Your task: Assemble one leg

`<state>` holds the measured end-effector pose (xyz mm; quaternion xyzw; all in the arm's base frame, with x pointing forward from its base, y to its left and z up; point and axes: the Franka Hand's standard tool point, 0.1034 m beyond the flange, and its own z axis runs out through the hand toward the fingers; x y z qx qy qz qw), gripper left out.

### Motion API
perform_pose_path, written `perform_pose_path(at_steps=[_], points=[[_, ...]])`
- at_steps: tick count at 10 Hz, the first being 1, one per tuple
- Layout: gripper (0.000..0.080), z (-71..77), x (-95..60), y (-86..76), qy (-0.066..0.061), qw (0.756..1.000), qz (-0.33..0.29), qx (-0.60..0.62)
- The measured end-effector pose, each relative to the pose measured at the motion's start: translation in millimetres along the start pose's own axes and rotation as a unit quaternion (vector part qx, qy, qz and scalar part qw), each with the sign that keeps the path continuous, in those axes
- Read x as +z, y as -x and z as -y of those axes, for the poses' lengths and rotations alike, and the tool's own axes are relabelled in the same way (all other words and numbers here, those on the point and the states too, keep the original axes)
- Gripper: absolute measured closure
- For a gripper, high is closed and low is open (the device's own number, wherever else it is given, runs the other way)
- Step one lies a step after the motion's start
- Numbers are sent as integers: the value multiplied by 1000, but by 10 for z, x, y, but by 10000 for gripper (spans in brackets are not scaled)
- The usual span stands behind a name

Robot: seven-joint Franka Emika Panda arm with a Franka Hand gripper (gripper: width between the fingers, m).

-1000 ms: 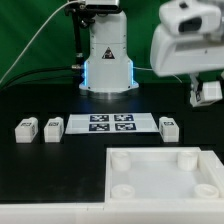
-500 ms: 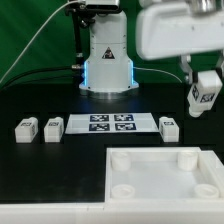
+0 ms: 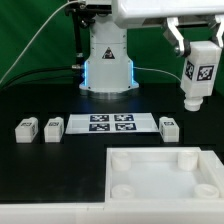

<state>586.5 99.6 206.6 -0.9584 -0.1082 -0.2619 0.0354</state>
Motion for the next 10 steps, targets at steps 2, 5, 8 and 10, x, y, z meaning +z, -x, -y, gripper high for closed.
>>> perform_pose_path(at_steps=[2, 5, 8, 10], points=[[507, 1, 4, 4, 0, 1000, 0, 0], [507, -75, 158, 2, 4, 1000, -23, -20], [507, -130, 460, -56, 5, 998, -59, -14], [507, -121, 651, 0, -1, 999, -48, -10]])
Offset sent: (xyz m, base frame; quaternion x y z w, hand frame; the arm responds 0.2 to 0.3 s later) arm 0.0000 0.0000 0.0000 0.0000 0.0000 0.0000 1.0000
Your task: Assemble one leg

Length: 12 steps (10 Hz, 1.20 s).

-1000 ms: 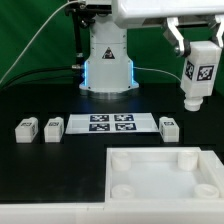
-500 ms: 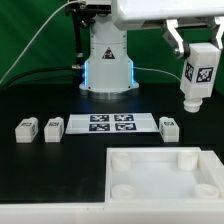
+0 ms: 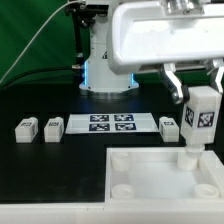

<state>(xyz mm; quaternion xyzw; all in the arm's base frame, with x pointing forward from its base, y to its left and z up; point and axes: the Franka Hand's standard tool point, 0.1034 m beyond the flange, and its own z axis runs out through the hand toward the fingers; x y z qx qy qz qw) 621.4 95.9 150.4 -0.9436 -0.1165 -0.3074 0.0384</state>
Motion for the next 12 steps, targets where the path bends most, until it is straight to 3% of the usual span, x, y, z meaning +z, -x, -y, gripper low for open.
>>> perform_pose_path(at_steps=[5, 10, 12], points=[[507, 132, 332, 221, -12, 1000, 14, 4], [507, 145, 529, 351, -16, 1000, 19, 10], [507, 175, 525, 361, -15, 1000, 14, 10]])
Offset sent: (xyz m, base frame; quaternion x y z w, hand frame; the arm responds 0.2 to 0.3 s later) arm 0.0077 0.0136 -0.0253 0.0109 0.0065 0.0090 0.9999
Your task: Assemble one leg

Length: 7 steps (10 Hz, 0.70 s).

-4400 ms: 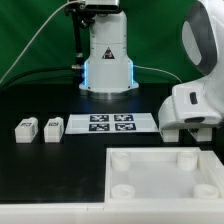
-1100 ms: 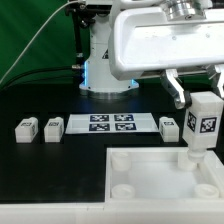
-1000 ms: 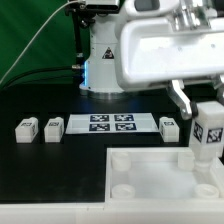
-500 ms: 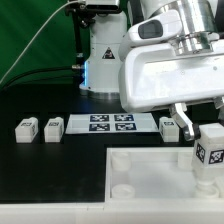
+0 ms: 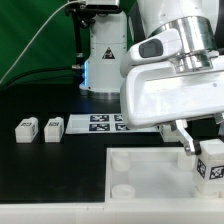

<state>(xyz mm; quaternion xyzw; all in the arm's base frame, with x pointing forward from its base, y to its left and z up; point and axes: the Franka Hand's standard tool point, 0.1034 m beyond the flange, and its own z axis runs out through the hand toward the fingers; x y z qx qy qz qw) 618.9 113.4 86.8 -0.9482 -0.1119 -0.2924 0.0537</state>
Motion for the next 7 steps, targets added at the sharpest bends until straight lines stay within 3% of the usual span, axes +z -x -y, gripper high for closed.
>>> perform_pose_path(at_steps=[3, 4, 5, 6, 7], points=[[507, 0, -10, 33, 4, 1000, -6, 7], [453, 0, -9, 35, 4, 1000, -6, 7], [270, 0, -9, 36, 4, 1000, -6, 7], [270, 0, -9, 37, 4, 1000, -6, 7], [175, 0, -9, 37, 4, 1000, -6, 7]])
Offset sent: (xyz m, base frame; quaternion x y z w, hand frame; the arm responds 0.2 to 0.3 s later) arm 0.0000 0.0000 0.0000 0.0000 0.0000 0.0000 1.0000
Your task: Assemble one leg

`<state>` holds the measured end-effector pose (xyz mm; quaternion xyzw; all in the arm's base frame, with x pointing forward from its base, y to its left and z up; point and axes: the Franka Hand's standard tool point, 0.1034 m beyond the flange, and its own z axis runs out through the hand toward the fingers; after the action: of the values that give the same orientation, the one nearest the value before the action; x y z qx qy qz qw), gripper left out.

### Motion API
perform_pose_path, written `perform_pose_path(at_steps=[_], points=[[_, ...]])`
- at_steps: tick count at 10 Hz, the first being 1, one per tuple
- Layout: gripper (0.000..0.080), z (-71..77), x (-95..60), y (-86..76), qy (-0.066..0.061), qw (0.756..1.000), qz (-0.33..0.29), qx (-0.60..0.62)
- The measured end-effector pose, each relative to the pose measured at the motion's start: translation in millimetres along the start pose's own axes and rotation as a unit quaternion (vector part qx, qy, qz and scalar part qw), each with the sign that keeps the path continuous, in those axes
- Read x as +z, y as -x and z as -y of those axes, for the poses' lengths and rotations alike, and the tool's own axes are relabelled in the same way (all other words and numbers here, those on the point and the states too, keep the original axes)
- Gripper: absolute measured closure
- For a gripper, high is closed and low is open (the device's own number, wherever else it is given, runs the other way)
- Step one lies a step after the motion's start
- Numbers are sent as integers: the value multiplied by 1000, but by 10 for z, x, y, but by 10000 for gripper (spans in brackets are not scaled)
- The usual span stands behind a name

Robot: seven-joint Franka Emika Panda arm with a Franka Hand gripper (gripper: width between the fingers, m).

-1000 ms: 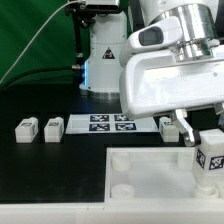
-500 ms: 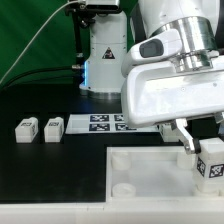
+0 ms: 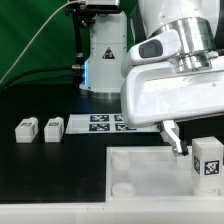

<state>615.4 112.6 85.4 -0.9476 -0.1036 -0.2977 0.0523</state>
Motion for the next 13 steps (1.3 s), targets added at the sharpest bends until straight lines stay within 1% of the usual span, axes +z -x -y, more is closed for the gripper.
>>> perform_pose_path(at_steps=[1, 3, 8, 9, 10, 11, 12, 13], points=[[157, 0, 0, 0, 0, 1000, 0, 0], [151, 0, 0, 0, 0, 1000, 0, 0], [151, 1, 4, 6, -1, 1000, 3, 0], [151, 15, 20, 0, -6, 999, 28, 24], [151, 46, 17, -90, -11, 998, 43, 44], [151, 100, 25, -168, -21, 994, 81, 66], [151, 137, 38, -151, -34, 986, 144, 72], [151, 132, 45, -155, -44, 977, 192, 76]])
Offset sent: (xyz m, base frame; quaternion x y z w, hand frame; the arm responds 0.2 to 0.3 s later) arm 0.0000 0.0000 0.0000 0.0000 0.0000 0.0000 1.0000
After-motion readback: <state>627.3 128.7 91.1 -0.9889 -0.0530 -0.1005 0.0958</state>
